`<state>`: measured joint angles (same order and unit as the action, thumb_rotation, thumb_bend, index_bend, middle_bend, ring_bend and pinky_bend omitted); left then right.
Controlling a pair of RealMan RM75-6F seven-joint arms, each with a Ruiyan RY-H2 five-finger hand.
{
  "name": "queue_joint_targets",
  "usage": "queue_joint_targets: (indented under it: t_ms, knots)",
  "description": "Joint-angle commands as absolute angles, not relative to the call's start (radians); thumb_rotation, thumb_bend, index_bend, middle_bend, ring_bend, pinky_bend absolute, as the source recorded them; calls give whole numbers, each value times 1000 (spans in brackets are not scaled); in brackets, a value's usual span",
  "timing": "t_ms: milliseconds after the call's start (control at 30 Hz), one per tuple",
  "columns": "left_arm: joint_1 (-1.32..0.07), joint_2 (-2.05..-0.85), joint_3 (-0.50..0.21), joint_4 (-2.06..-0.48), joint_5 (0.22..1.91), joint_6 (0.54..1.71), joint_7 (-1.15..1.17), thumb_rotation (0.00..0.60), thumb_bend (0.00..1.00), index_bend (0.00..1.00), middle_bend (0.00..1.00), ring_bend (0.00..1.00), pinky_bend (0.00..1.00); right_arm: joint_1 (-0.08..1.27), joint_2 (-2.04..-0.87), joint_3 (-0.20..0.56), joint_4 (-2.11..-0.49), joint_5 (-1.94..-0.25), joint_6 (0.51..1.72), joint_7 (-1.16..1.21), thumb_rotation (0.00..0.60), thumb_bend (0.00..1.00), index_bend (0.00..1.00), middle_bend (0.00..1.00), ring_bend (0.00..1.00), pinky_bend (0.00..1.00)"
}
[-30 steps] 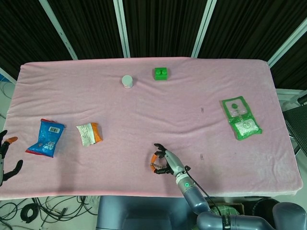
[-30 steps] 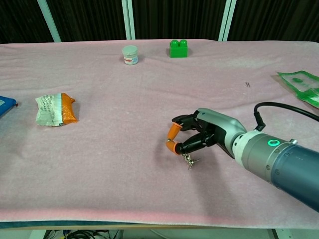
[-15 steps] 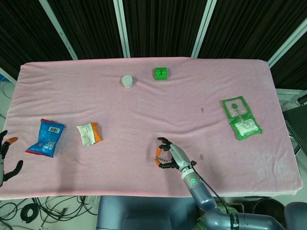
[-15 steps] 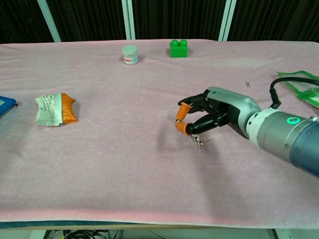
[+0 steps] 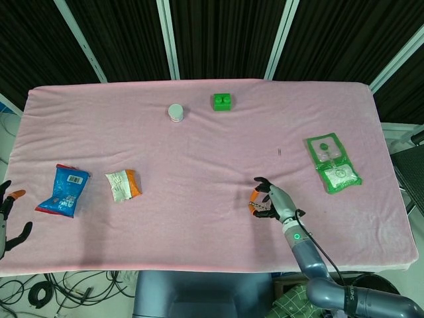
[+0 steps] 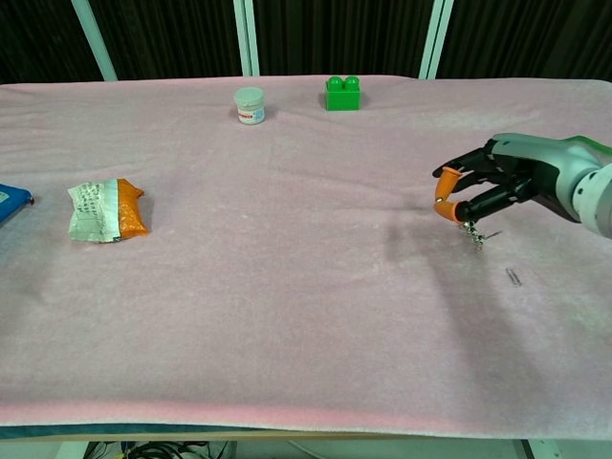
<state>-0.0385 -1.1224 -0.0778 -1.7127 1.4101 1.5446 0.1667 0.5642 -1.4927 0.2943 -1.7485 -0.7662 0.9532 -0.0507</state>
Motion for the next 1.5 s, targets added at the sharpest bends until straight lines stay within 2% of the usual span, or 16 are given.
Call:
queue_joint_targets:
  t_ms: [33, 400, 1000, 1500]
  knots:
    - [-38, -1124, -78, -1714, 1410, 1545, 171, 600, 298, 245, 44, 0, 0, 550, -1479, 282, -1712, -768, 925, -14, 600, 361, 611, 113, 155, 383]
    - [-41, -1132, -76, -1713, 1409, 1541, 188, 600, 298, 245, 44, 0, 0, 515, -1471, 252, -1645, -822, 886, 81, 600, 361, 611, 113, 155, 383]
    - [-40, -1132, -77, -1712, 1410, 1543, 188, 600, 298, 245, 43, 0, 0, 494, -1500, 239, -1609, -869, 893, 138, 600, 382, 611, 113, 154, 383]
    - [-38, -1134, -77, -1713, 1412, 1546, 191, 600, 298, 245, 43, 0, 0, 496, -1483, 268, -1652, -886, 923, 138, 600, 384, 611, 113, 155, 383]
